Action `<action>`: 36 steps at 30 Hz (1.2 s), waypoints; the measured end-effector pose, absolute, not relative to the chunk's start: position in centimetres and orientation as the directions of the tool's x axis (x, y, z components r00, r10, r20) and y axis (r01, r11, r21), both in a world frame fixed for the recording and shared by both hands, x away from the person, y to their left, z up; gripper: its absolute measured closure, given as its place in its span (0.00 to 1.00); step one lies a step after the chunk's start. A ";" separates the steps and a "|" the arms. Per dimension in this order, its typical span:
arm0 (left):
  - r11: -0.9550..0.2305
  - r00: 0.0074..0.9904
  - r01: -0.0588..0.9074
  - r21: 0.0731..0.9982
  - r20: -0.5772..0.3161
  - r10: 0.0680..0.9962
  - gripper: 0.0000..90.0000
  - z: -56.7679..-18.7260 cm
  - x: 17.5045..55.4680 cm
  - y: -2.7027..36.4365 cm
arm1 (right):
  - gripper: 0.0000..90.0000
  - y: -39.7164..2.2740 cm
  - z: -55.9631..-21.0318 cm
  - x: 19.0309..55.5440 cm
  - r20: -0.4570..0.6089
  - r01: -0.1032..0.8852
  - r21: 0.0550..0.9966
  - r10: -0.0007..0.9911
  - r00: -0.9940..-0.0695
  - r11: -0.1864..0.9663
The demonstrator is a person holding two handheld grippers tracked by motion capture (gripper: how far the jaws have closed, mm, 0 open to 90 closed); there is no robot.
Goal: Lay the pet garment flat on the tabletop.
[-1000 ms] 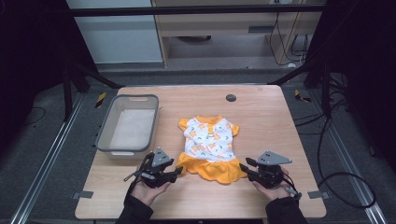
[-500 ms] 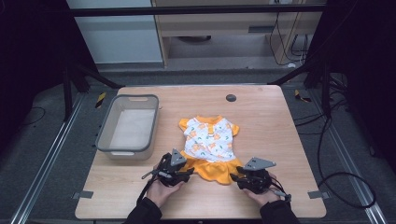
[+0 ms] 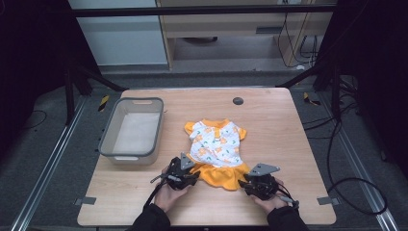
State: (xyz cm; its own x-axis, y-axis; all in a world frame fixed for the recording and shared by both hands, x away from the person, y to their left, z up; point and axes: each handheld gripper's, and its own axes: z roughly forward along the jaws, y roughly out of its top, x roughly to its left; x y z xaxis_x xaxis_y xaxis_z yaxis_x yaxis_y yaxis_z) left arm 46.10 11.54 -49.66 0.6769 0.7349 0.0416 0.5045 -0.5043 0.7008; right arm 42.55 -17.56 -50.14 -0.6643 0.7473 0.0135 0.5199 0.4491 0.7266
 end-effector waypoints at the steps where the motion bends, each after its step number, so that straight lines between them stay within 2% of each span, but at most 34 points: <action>1: -0.501 0.677 0.512 0.698 0.031 0.735 0.66 -49.6 46.2 11.5 | 0.79 -17.6 -50.1 42.6 0.012 0.520 0.727 0.749 -0.663 0.449; 4: -0.500 0.677 0.518 0.694 0.024 0.736 0.69 -49.6 46.2 11.5 | 0.86 -17.6 -50.1 42.6 0.015 0.526 0.726 0.754 -0.657 0.444; 8: -0.520 0.688 0.510 0.685 0.037 0.724 0.84 -49.5 45.9 11.0 | 0.95 -17.5 -50.1 42.5 0.028 0.533 0.722 0.751 -0.660 0.441; 14: -0.523 0.688 0.519 0.676 0.032 0.725 0.95 -49.3 45.7 11.1 | 0.98 -17.6 -49.8 42.7 0.058 0.555 0.709 0.748 -0.661 0.435; 27: -0.489 0.750 0.522 0.698 -0.103 0.653 0.96 -45.2 43.0 13.0 | 0.98 -19.9 -45.9 41.0 0.109 0.494 0.796 0.720 -0.686 0.350; 31: -0.517 0.768 0.544 0.661 -0.146 0.623 0.95 -45.4 41.9 13.2 | 0.98 -20.8 -45.7 40.2 0.137 0.507 0.789 0.706 -0.695 0.347; 34: -0.542 0.776 0.545 0.640 -0.142 0.614 0.92 -46.2 41.3 12.7 | 0.97 -20.9 -46.4 39.8 0.143 0.525 0.766 0.698 -0.701 0.370; 36: -0.547 0.778 0.537 0.642 -0.127 0.615 0.86 -46.4 41.1 12.6 | 0.93 -20.7 -47.0 39.6 0.138 0.532 0.749 0.693 -0.708 0.395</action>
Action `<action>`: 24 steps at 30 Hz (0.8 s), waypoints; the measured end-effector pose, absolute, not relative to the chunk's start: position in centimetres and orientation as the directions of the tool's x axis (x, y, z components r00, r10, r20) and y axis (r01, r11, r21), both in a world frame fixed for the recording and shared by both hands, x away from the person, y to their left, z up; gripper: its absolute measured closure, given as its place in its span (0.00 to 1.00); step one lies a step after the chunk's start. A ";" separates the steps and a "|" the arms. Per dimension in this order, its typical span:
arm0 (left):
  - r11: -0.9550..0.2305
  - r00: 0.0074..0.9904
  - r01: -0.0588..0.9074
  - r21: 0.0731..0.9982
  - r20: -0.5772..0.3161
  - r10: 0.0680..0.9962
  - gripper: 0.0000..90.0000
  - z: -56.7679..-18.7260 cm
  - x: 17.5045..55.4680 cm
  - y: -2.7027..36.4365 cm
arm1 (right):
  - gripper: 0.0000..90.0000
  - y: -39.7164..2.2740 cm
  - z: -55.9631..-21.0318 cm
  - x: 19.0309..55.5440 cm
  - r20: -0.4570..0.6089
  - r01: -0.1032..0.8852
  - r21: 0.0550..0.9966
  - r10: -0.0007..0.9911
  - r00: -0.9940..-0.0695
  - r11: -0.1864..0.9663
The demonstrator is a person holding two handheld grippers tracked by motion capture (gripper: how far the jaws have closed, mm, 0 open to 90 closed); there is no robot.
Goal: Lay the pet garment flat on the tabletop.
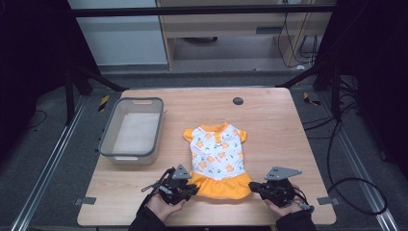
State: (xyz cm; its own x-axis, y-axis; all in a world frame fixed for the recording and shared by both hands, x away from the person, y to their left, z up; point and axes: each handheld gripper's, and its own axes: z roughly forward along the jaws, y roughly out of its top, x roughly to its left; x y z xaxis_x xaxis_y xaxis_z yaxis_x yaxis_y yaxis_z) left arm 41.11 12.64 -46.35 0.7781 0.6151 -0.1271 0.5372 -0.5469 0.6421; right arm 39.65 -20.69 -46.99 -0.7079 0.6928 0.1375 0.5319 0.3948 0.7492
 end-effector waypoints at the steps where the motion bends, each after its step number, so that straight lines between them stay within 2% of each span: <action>1: -0.540 0.777 0.531 0.653 -0.122 0.617 0.81 -46.2 41.0 12.8 | 0.90 -20.6 -47.2 39.6 0.126 0.531 0.743 0.694 -0.709 0.408; 7: -0.463 0.741 0.503 0.730 -0.088 0.665 0.68 -44.6 40.7 15.0 | 0.85 -21.0 -46.8 39.6 0.098 0.491 0.789 0.713 -0.694 0.370; 11: -0.445 0.706 0.525 0.725 -0.079 0.704 0.68 -45.3 41.6 15.8 | 0.87 -21.3 -46.7 40.1 0.086 0.478 0.814 0.743 -0.663 0.332; 16: -0.463 0.717 0.518 0.720 -0.070 0.694 0.75 -46.1 42.6 14.8 | 0.93 -21.1 -47.1 41.5 0.106 0.484 0.823 0.757 -0.645 0.297; 19: -0.477 0.726 0.493 0.728 -0.042 0.686 0.81 -46.6 42.9 13.7 | 0.98 -20.5 -47.8 42.2 0.104 0.491 0.812 0.750 -0.653 0.315; 24: -0.522 0.731 0.487 0.701 0.001 0.683 0.87 -48.2 43.7 12.4 | 0.99 -19.6 -49.0 43.1 0.103 0.514 0.783 0.742 -0.663 0.351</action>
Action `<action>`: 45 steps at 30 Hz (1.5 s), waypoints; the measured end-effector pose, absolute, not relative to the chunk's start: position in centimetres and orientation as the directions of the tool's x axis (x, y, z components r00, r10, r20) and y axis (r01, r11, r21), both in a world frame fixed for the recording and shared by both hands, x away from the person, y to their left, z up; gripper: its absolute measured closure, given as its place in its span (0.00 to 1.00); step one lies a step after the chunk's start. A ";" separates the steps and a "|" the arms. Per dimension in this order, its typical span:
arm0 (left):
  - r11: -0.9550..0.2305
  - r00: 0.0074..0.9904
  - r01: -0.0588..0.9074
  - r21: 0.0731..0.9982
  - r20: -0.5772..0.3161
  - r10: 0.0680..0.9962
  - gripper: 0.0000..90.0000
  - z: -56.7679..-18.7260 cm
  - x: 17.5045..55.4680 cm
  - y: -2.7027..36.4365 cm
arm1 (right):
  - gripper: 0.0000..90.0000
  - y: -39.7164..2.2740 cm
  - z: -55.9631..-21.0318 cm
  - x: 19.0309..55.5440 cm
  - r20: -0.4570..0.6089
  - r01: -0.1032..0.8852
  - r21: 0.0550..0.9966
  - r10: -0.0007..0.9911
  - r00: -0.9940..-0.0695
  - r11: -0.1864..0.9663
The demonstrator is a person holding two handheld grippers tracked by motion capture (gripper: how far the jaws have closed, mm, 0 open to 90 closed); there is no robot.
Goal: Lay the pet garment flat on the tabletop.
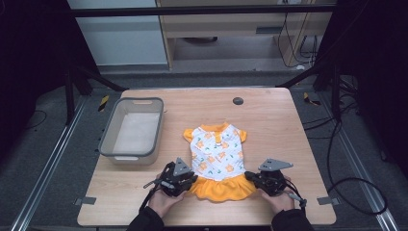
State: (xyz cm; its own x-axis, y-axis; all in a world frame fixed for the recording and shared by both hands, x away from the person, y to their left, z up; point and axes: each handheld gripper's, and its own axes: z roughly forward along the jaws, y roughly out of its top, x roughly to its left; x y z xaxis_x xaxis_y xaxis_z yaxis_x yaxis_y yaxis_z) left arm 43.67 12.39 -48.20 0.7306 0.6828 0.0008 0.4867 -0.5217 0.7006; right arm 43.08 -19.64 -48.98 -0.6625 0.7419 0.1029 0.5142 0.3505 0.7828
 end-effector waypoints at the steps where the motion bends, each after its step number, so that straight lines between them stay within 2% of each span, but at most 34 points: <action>1: -0.533 0.733 0.491 0.689 0.003 0.680 0.88 -48.6 43.7 12.3 | 0.99 -19.5 -49.2 43.1 0.097 0.517 0.776 0.742 -0.663 0.361; 8: -0.547 0.742 0.524 0.652 -0.035 0.669 0.90 -48.9 43.5 13.0 | 1.00 -19.1 -50.1 43.0 0.080 0.538 0.731 0.731 -0.678 0.419; 20: -0.570 0.752 0.507 0.646 -0.008 0.659 0.89 -48.8 42.4 13.5 | 1.00 -19.5 -49.9 42.0 0.114 0.560 0.710 0.715 -0.689 0.427; 29: -0.489 0.719 0.482 0.727 -0.009 0.695 0.83 -46.3 42.6 15.2 | 0.99 -20.0 -48.2 41.9 0.107 0.491 0.798 0.720 -0.686 0.350; 36: -0.394 0.649 0.463 0.794 -0.001 0.761 0.80 -44.0 45.0 16.5 | 0.97 -20.8 -46.5 44.0 0.083 0.450 0.856 0.791 -0.606 0.255; 40: -0.378 0.615 0.456 0.806 0.022 0.788 0.80 -43.4 47.1 16.3 | 0.96 -21.0 -45.8 46.0 0.090 0.454 0.863 0.819 -0.566 0.219; 45: -0.354 0.585 0.467 0.810 0.018 0.811 0.84 -43.3 50.1 15.6 | 0.98 -20.6 -45.7 49.0 0.110 0.473 0.862 0.844 -0.525 0.182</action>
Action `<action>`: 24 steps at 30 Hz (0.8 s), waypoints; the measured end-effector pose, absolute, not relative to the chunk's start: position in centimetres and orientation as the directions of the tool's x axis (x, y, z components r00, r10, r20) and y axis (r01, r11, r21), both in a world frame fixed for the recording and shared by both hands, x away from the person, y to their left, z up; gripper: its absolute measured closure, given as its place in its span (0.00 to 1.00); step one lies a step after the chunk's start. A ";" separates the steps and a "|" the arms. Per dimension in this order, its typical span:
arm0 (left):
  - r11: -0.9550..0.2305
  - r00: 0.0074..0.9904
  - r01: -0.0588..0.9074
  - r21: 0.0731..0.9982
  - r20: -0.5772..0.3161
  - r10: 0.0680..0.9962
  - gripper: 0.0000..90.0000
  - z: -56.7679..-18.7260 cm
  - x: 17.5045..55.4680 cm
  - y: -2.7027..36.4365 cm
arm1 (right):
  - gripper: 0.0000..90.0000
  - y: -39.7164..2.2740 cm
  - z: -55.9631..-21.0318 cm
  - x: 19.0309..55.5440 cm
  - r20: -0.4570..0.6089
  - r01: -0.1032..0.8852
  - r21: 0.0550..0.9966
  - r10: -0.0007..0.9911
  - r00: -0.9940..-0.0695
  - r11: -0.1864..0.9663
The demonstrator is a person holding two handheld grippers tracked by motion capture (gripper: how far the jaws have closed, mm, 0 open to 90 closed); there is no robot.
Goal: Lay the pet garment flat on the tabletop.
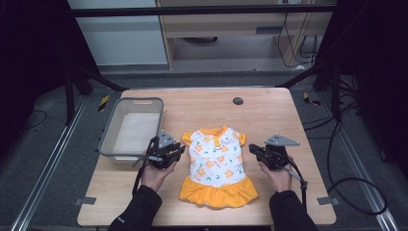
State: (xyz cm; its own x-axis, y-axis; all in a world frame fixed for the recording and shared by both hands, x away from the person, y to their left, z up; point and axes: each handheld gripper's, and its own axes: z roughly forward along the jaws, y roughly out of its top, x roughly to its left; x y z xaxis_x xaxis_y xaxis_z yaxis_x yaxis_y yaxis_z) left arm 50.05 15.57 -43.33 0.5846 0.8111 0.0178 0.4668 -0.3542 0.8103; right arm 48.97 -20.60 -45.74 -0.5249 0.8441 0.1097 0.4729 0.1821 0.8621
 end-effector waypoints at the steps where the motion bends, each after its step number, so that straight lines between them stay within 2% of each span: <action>1: -0.351 0.579 0.474 0.808 0.014 0.815 0.85 -43.4 50.8 15.3 | 0.99 -20.5 -45.8 49.6 0.105 0.476 0.860 0.848 -0.519 0.185; 8: -0.356 0.548 0.497 0.791 0.032 0.836 0.99 -44.7 54.2 13.6 | 1.00 -18.6 -47.2 53.7 0.089 0.512 0.832 0.859 -0.504 0.214; 15: -0.345 0.525 0.551 0.760 0.006 0.851 1.00 -47.5 56.6 12.7 | 1.00 -17.6 -49.0 56.1 0.105 0.561 0.803 0.879 -0.465 0.201; 22: -0.363 0.517 0.592 0.720 0.006 0.856 1.00 -48.9 57.2 12.5 | 1.00 -17.8 -50.3 56.6 0.035 0.603 0.754 0.901 -0.431 0.260; 24: -0.365 0.516 0.598 0.714 0.005 0.856 1.00 -49.3 57.2 12.6 | 1.00 -18.1 -50.4 56.7 0.047 0.605 0.758 0.905 -0.423 0.244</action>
